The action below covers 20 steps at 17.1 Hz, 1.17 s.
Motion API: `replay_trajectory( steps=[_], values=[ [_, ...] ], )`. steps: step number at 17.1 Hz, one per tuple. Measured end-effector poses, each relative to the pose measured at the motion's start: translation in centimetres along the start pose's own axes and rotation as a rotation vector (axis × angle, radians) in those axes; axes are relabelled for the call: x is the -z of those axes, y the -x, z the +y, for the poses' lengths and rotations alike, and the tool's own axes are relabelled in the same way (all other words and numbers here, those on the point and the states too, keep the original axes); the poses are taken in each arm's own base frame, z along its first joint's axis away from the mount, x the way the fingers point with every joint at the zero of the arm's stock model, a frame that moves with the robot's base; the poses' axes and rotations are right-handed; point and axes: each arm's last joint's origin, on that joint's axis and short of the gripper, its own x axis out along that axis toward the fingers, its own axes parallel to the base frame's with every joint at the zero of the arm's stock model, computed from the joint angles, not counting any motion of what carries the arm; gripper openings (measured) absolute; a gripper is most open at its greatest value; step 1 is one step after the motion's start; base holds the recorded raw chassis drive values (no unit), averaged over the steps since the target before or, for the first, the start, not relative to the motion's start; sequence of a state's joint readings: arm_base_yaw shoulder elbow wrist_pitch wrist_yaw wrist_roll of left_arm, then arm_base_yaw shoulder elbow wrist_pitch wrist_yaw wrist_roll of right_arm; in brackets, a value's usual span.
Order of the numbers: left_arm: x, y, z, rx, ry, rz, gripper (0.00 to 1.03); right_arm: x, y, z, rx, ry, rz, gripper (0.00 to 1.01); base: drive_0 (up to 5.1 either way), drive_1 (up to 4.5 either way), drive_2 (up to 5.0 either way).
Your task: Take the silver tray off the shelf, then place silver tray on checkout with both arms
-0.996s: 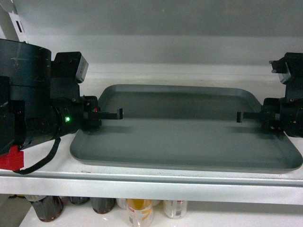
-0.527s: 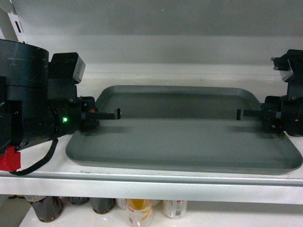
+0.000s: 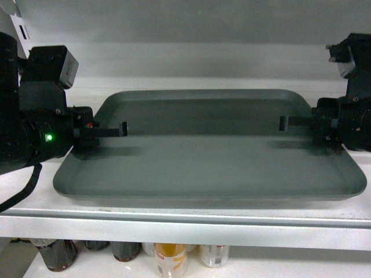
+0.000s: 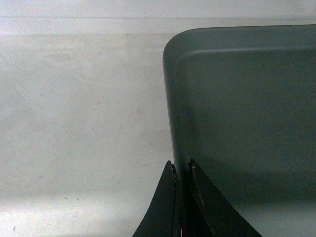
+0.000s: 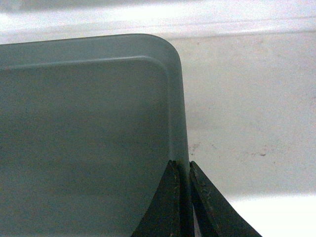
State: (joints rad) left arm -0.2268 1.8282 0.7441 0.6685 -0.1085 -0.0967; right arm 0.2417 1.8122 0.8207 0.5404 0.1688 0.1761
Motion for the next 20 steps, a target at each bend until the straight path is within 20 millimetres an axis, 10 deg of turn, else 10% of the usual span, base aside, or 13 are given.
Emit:
replay_trajectory(
  steps=[20],
  values=[
    [-2.8,4.1,-0.9,-0.002,-0.065,-0.068,0.04,-2.1,4.5,0.1,0.026,-0.014,-0.027,0.03,0.0,0.00,0.0]
  ],
)
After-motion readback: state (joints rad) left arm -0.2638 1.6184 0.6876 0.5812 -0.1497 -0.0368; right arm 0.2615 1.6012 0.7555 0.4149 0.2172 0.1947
